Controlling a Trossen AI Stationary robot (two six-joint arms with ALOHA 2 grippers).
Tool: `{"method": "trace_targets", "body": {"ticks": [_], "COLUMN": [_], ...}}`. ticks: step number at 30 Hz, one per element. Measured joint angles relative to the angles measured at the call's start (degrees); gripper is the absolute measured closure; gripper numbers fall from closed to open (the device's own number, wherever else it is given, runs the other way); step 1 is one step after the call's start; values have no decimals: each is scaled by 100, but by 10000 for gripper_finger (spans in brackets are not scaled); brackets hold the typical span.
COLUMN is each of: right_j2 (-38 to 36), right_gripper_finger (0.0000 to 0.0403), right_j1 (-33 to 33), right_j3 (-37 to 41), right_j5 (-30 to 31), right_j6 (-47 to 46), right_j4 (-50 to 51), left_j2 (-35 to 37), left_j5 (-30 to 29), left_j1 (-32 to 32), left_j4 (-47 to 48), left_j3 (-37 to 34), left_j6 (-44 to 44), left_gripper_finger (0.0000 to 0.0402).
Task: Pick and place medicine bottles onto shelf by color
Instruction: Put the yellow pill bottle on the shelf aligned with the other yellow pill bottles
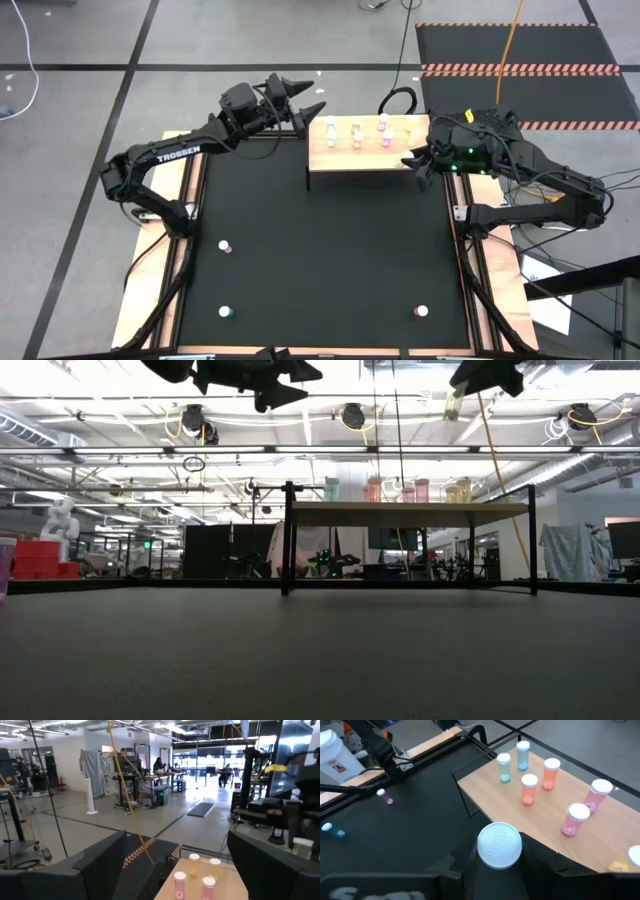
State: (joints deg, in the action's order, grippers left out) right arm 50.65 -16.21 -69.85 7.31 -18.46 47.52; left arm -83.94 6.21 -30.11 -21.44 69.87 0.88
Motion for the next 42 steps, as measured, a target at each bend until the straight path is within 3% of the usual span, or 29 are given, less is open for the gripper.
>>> {"method": "trace_targets", "body": {"ticks": [16, 22, 35, 42], "right_j2": [298, 343, 804, 961], "right_gripper_finger": [287, 287, 287, 287], "right_j1": [6, -22, -1155, -1800], "right_j3": [-157, -157, -152, -110], "right_j5": [40, 608, 614, 286], "right_j6": [9, 316, 1078, 1461], "right_j4": [1028, 1024, 1273, 1167], "left_j2": [0, 0, 0, 0], "left_j5": [-36, -36, -36, -34], "left_j1": [61, 57, 79, 115], "left_j4": [-70, -67, 254, 494], "left_j3": [0, 0, 0, 0], "left_j6": [-143, -206, -286, -244], "left_gripper_finger": [57, 57, 57, 57]}}
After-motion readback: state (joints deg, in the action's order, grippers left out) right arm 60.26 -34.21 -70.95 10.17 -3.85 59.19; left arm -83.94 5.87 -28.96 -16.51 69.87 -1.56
